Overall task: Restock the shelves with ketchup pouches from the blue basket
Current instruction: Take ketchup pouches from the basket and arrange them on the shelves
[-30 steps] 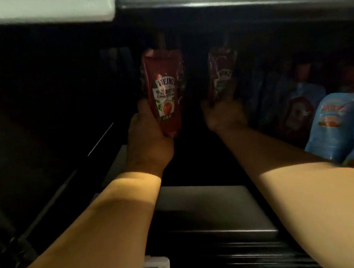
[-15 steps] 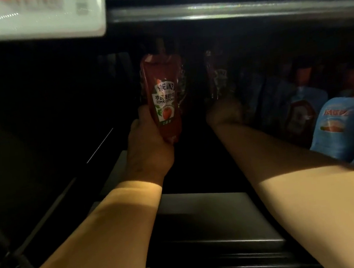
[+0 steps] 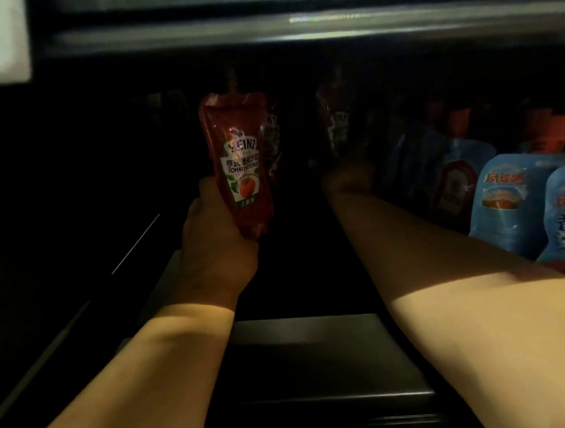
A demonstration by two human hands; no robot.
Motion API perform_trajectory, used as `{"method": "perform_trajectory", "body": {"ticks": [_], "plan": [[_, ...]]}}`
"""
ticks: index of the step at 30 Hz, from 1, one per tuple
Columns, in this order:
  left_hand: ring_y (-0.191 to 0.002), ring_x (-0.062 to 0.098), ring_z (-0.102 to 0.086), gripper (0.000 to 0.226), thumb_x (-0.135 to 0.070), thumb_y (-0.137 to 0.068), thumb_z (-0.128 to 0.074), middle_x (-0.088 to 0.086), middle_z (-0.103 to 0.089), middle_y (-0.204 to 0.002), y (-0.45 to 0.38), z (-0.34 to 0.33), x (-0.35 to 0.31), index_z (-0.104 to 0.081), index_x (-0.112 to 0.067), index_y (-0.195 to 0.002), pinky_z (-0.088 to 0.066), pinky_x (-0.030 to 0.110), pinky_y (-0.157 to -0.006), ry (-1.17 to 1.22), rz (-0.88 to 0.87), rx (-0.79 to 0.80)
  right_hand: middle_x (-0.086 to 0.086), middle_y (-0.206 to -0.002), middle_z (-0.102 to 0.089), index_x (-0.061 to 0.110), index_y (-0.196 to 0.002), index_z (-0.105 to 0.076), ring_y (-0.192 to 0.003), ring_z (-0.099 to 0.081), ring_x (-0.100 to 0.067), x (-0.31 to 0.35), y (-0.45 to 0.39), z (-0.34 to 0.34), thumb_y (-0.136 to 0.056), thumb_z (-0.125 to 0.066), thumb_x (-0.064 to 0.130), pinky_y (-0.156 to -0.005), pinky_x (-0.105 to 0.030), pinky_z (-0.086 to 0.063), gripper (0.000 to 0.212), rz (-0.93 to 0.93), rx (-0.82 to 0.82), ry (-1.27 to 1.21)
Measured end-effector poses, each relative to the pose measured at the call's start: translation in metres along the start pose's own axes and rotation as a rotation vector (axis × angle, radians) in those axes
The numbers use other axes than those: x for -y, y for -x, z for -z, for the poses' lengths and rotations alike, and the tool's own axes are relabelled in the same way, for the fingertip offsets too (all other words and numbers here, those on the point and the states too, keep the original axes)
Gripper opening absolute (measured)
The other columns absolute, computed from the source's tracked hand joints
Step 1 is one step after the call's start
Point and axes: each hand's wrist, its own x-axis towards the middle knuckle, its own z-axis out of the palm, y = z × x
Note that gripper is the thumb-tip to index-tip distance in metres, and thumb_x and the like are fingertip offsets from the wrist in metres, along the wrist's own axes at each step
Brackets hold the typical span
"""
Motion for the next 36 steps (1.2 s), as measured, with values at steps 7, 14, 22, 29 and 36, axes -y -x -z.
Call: {"method": "perform_trajectory", "body": {"ticks": [7, 14, 22, 29, 36], "plan": [[-0.13, 0.027, -0.051, 0.08, -0.021, -0.082, -0.082, 0.005, -0.05, -0.142, 0.0, 0.001, -0.005, -0.034, -0.03, -0.146, -0.047, 0.047, -0.106, -0.021, 0.015, 0.018, -0.024, -0.16, -0.026, 0.011, -0.159, 0.009, -0.145, -0.035, -0.039, -0.003, 0.006, -0.012, -0.087, -0.069, 0.053, -0.117, -0.046, -0.034, 0.114, -0.011, -0.048, 0.096], [-0.127, 0.025, -0.054, 0.074, -0.025, -0.084, -0.08, 0.002, -0.056, -0.138, 0.002, 0.002, -0.005, -0.038, -0.031, -0.144, -0.045, 0.036, -0.099, -0.003, 0.027, -0.005, -0.02, -0.162, -0.027, 0.002, -0.157, -0.022, -0.147, -0.03, -0.034, -0.007, 0.003, -0.003, -0.101, -0.053, 0.026, -0.119, -0.037, -0.026, 0.068, 0.095, -0.036, 0.148], [-0.116, 0.025, -0.063, 0.065, -0.037, -0.082, -0.081, 0.003, -0.064, -0.129, -0.001, 0.002, -0.003, -0.048, -0.027, -0.137, -0.052, 0.038, -0.097, 0.0, 0.04, 0.015, -0.018, -0.13, -0.064, 0.008, -0.139, -0.051, -0.119, -0.059, -0.033, 0.038, 0.068, 0.017, -0.091, -0.064, 0.038, -0.1, -0.033, -0.047, 0.058, 0.472, -0.272, -0.118], [-0.117, 0.029, -0.063, 0.046, -0.04, -0.091, -0.069, 0.005, -0.065, -0.13, -0.009, -0.001, 0.005, -0.058, -0.03, -0.135, -0.043, 0.027, -0.091, -0.042, 0.042, -0.016, -0.01, -0.132, -0.058, 0.018, -0.142, -0.037, -0.115, -0.063, -0.027, 0.054, 0.09, -0.001, -0.065, -0.088, 0.048, -0.096, -0.038, -0.054, 0.098, 0.565, 0.134, -0.243], [-0.121, 0.035, -0.059, 0.051, -0.023, -0.087, -0.073, 0.013, -0.065, -0.128, -0.008, 0.004, 0.004, -0.056, -0.019, -0.134, -0.048, 0.037, -0.1, -0.155, 0.021, -0.016, -0.018, -0.141, -0.057, 0.014, -0.161, -0.015, -0.124, -0.058, -0.035, 0.037, 0.043, -0.007, -0.079, -0.08, 0.045, -0.104, -0.04, -0.048, 0.108, 0.446, -0.035, -0.154]]}}
